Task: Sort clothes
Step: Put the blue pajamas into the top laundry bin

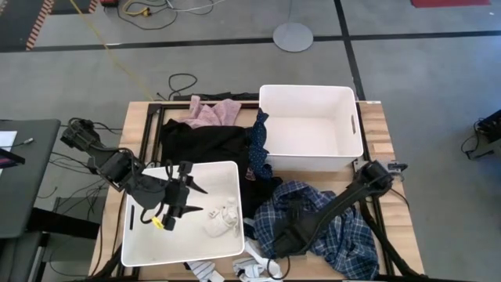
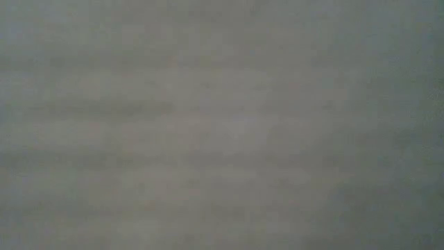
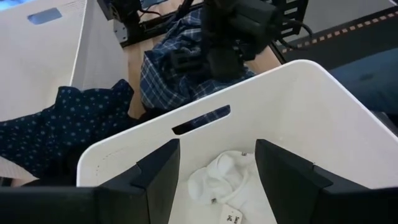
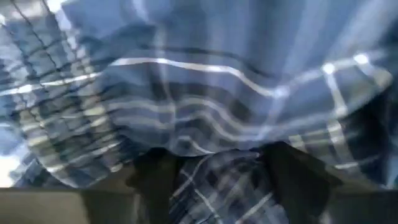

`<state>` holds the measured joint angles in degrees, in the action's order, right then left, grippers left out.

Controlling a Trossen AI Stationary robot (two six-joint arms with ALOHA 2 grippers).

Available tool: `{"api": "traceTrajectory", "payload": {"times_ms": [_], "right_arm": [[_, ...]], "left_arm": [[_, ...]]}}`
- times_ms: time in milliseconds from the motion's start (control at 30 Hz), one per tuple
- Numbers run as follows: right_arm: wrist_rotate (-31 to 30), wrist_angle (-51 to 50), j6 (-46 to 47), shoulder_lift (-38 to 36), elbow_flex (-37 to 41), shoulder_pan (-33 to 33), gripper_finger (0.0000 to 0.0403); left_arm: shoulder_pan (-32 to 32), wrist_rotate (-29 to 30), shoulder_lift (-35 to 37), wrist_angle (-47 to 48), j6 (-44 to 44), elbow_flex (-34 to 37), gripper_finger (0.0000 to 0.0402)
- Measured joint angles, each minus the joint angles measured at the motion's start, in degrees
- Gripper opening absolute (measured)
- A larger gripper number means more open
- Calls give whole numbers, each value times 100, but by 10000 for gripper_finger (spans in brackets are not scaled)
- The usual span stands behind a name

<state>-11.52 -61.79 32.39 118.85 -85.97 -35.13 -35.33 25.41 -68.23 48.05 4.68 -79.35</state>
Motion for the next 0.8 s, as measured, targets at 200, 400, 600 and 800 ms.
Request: {"api": "traceTrajectory", "payload": {"times_ms": [200,400,600,800], "right_arm": [[-164,190,-375,208,-12,-111,44],[-716,264,-252,-179,22,-143,7],[-1706,636,-288,-958,15,-102,2],[-2557,802,-432,-1679,9,-73,1]], "left_arm": [[-2,13,0,1,97,0,203],[0,13,-6,-16,35,0,203],[-11,-17,-39,-922,-537,270,203],[173,-130,-126,-2286,-1443,692,218]]}}
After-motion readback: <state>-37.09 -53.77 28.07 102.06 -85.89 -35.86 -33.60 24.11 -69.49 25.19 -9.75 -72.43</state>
